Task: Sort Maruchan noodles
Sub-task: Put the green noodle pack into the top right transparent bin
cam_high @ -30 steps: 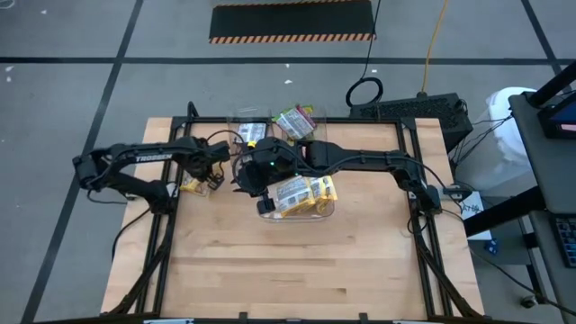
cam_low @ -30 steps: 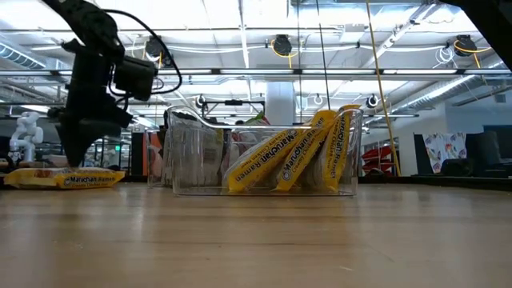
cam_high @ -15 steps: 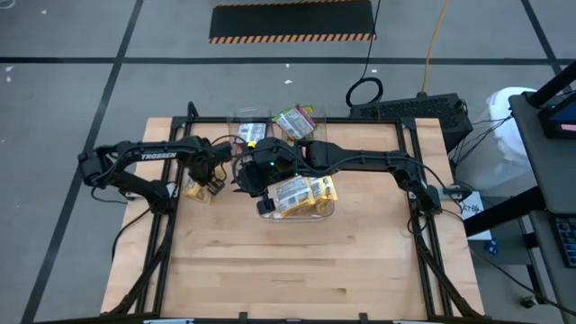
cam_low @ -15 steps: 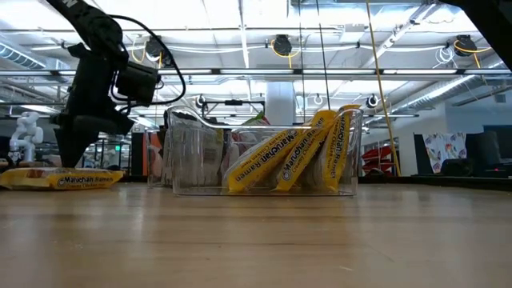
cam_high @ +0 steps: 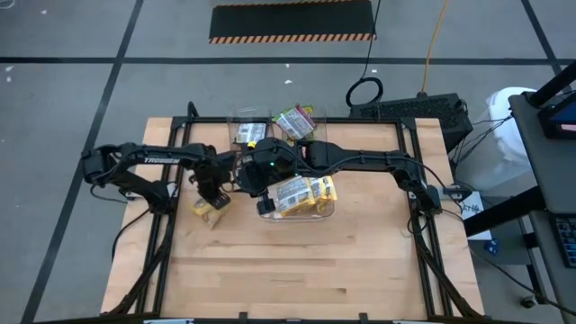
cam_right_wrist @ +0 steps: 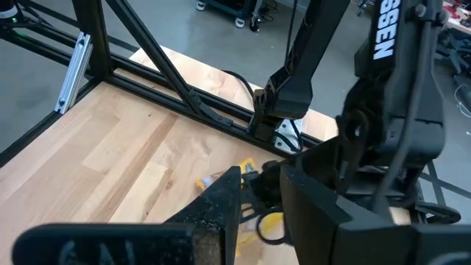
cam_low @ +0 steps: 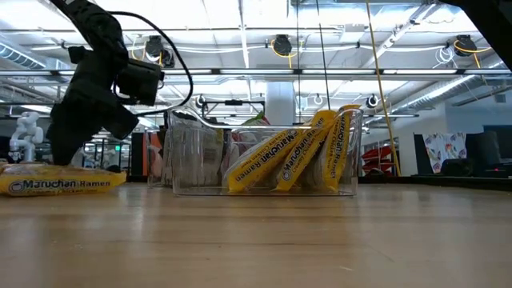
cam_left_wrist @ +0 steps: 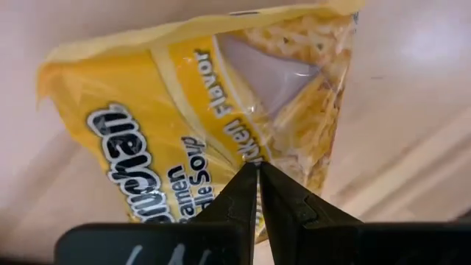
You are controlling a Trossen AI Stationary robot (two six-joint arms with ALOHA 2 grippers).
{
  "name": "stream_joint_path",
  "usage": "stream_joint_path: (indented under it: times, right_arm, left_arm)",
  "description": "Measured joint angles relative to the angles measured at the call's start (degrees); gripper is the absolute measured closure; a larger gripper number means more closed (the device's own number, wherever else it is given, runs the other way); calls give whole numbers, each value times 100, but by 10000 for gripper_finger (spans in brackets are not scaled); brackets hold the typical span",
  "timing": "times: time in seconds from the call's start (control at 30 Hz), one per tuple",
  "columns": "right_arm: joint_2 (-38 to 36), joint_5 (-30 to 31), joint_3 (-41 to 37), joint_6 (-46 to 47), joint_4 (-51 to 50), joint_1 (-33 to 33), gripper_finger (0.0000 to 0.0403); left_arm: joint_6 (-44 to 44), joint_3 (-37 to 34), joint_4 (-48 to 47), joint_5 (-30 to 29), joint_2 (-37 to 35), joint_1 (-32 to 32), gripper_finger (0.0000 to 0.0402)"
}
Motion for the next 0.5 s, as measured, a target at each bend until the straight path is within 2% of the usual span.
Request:
stream_joint_path:
  times: [0.33,0.43,0.5]
  right_arm:
    - [0,-1,0,0,7,2,310]
    - [0,-2,0,0,7,2,310]
    - [0,-2,0,0,7,2,310]
  left_arm:
    - [-685,2,1143,840,-2,-1103,376]
    - [-850,4,1477,800,-4,-1412,376]
    - [-915,9,1577,414,-17,-1549,376]
